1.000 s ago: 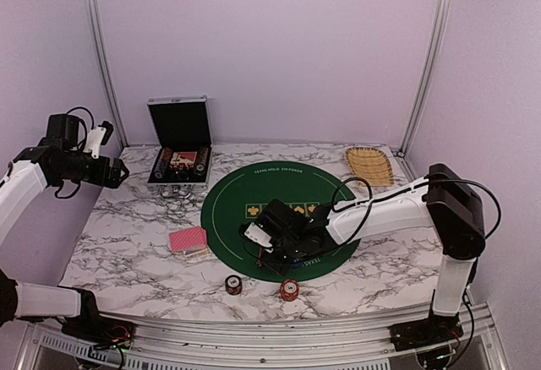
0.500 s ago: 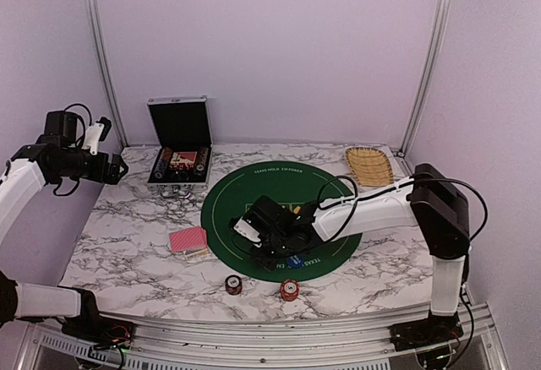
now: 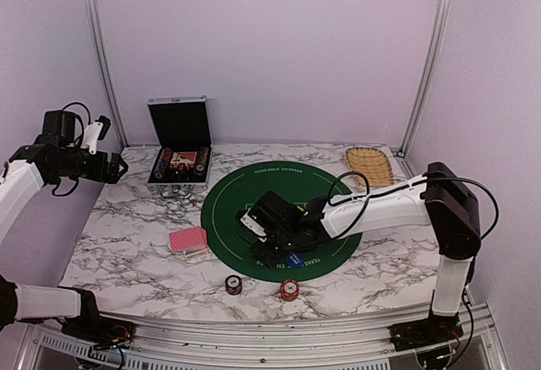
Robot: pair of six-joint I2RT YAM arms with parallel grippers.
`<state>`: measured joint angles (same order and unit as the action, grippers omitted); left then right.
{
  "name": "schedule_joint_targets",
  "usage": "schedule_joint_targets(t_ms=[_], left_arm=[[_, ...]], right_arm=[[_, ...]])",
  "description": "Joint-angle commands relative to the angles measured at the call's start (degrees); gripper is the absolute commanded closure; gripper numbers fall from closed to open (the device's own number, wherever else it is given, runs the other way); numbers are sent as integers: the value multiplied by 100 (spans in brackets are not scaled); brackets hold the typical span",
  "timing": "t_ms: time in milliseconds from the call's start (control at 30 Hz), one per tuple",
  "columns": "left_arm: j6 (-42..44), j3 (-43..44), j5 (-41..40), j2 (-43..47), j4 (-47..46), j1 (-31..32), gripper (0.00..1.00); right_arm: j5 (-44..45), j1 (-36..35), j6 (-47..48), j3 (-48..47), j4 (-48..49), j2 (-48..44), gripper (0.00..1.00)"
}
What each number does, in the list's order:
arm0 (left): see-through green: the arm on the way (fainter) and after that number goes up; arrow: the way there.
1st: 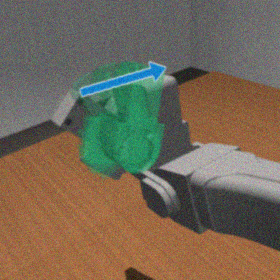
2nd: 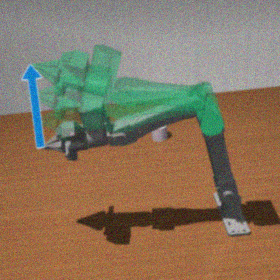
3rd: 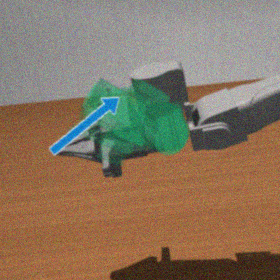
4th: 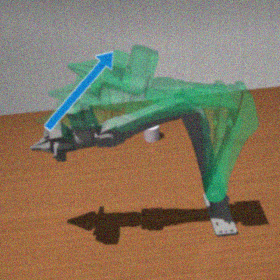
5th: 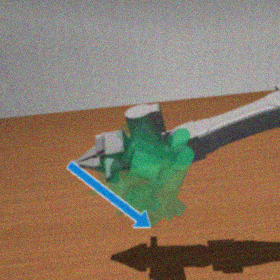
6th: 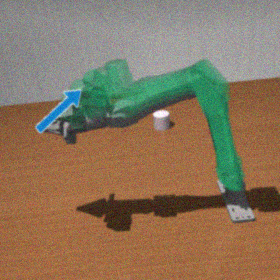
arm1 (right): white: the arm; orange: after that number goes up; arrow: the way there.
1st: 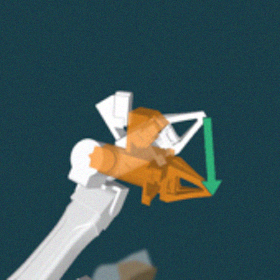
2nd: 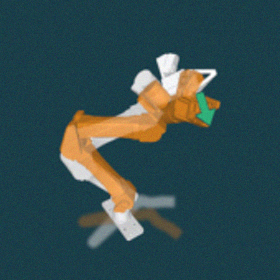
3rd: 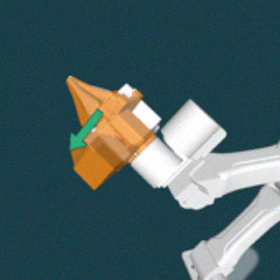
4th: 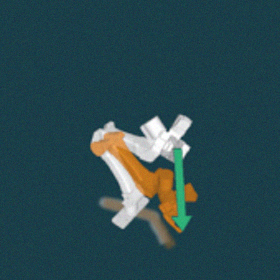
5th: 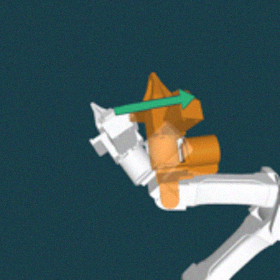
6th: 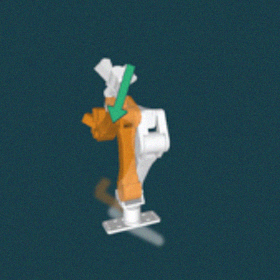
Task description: Distribute texas hold em gaming equipment
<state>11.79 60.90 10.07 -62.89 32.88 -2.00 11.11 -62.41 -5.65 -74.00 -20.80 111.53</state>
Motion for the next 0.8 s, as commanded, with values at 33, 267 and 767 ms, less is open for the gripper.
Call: schedule_joint_targets(t_ms=[33, 267, 767], left_arm=[[10, 121, 62, 126, 138, -22, 1], [-14, 149, 130, 106, 161, -21, 1], [-133, 245, 224, 124, 197, -23, 1]], right_arm=[[107, -25, -344, 356, -131, -455, 39], [112, -26, -372, 584, -109, -386, 42], [119, -9, -192, 124, -171, 178, 59]])
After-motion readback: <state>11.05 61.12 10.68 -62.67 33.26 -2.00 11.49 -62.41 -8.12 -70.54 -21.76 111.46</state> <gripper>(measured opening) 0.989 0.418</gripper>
